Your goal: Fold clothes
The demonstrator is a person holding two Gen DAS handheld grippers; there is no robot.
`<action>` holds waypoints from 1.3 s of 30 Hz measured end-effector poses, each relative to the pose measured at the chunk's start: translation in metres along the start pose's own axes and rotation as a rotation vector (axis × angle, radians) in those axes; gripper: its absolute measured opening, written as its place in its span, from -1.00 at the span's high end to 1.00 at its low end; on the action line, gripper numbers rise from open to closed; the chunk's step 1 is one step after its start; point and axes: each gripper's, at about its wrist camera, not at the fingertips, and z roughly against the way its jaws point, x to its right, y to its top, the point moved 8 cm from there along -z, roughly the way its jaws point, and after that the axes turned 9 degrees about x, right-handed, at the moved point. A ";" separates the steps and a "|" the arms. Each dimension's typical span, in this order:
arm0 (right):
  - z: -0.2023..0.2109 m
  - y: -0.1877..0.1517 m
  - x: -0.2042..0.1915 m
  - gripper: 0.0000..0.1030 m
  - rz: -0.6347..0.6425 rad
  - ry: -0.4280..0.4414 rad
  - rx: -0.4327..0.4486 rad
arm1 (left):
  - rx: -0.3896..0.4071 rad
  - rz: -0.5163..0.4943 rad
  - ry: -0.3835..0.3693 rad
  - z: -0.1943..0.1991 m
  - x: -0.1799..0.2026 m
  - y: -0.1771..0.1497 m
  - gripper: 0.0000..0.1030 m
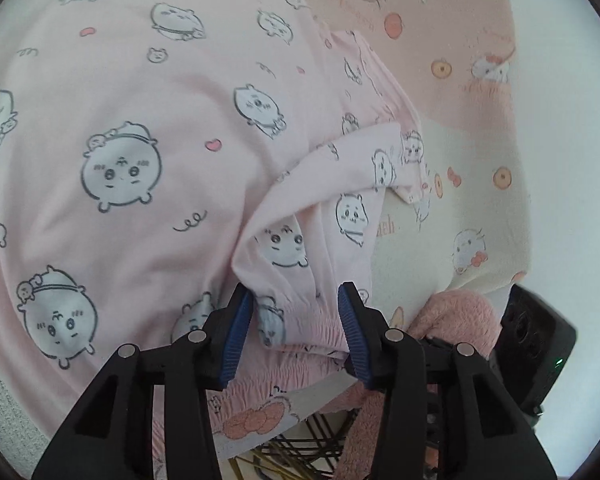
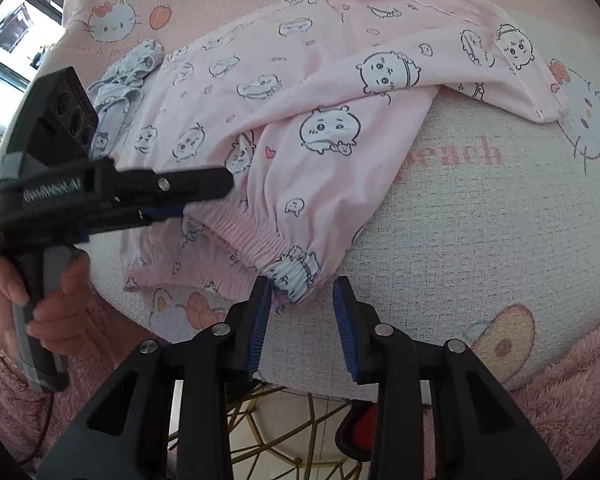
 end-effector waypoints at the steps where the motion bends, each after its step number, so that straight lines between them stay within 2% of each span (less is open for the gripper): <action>1: 0.003 0.003 -0.001 0.36 -0.013 0.017 0.014 | 0.004 -0.025 0.039 -0.001 0.000 -0.001 0.70; 2: 0.007 0.005 0.000 0.36 -0.032 0.033 0.028 | 0.010 -0.040 0.069 -0.001 -0.002 -0.001 0.79; 4: 0.013 0.013 0.005 0.36 -0.085 0.050 0.066 | 0.038 -0.044 0.068 0.009 -0.001 0.004 0.79; 7: 0.021 0.032 0.019 0.34 -0.245 0.060 0.159 | 0.107 -0.052 0.065 0.030 0.002 0.014 0.80; 8: 0.018 0.038 0.015 0.34 -0.262 0.087 0.156 | 0.133 -0.045 0.061 0.040 0.003 0.019 0.80; 10: 0.007 0.048 -0.004 0.34 -0.202 0.097 0.129 | 0.189 -0.024 0.061 0.062 0.000 0.026 0.80; 13: -0.004 0.051 -0.029 0.34 -0.104 0.068 0.109 | 0.240 0.007 0.065 0.091 -0.010 0.028 0.80; 17: -0.022 0.043 -0.058 0.34 -0.023 0.071 0.062 | 0.277 0.040 0.142 0.115 -0.035 0.020 0.80; 21: -0.023 0.029 -0.085 0.34 0.112 0.080 0.048 | 0.276 0.111 0.107 0.118 -0.054 0.014 0.80; 23: -0.025 0.017 -0.097 0.21 0.224 0.048 0.037 | 0.279 0.120 0.101 0.117 -0.057 0.015 0.80; 25: -0.030 0.002 -0.098 0.21 0.321 -0.004 0.010 | 0.286 0.120 0.086 0.117 -0.055 0.017 0.80; 27: -0.037 -0.009 -0.091 0.21 0.362 -0.061 -0.017 | 0.293 0.114 0.089 0.118 -0.053 0.018 0.80; 29: -0.040 -0.012 -0.076 0.21 0.343 -0.116 -0.010 | 0.297 0.112 0.103 0.120 -0.054 0.017 0.80; 31: -0.041 -0.011 -0.061 0.21 0.279 -0.120 -0.035 | 0.297 0.115 0.121 0.124 -0.058 0.014 0.81; 39: -0.026 -0.004 -0.045 0.19 0.136 -0.041 -0.022 | 0.263 0.148 0.192 0.129 -0.073 -0.019 0.81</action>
